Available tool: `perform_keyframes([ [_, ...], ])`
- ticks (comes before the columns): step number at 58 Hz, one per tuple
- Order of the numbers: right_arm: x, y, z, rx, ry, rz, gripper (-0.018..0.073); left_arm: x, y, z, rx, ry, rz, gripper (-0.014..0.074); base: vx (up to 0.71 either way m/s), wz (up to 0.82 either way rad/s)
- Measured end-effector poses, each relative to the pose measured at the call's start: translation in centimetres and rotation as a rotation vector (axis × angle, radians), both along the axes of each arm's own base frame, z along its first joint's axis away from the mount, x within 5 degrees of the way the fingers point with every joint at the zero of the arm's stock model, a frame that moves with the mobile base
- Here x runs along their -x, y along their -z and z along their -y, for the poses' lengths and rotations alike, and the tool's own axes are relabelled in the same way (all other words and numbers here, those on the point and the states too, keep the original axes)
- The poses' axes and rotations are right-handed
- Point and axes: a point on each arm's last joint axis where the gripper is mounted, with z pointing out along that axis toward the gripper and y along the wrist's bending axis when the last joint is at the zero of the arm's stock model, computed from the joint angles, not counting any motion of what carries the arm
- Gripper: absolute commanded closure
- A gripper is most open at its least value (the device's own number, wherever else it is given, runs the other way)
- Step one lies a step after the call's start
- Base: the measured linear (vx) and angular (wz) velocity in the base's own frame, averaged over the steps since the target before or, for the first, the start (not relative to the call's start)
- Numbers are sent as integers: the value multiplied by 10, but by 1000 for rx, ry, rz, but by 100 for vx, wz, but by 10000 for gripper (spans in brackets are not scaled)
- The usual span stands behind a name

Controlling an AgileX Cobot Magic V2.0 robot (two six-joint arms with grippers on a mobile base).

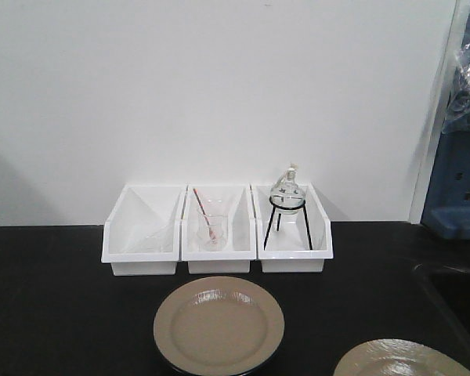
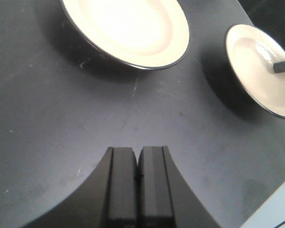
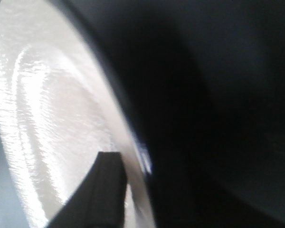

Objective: Arrange circular plates on left workspace
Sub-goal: 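Grasp the other tan plate with the right gripper and carry it over the first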

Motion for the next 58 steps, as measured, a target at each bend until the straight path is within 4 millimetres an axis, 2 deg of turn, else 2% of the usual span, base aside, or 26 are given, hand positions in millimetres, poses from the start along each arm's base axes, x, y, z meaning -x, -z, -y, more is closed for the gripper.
perform_keyframes([
  [4,-1,-4,-3,-48,12,12,573,0,0,0,0,0,0,596,0,0],
  [17,-4,-11,-1,-36,37,42,566,0,0,0,-1,1,0,596,0,0],
  [28,-10,-39,-1,-8,109,165,564,0,0,0,-1,1,0,596,0,0],
  [34,-17,-60,-9,-46,158,264,563,0,0,0,-1,1,0,596,0,0],
  [38,-23,-75,-22,-85,170,324,563,0,0,0,-1,1,0,596,0,0],
  [44,-36,-87,-56,-155,148,387,563,0,0,0,-2,0,1,596,0,0],
  [52,-49,-90,-103,-197,118,413,563,0,0,0,-2,0,1,596,0,0],
  [58,-57,-83,-139,-154,86,401,563,0,0,0,-3,-2,1,596,0,0],
])
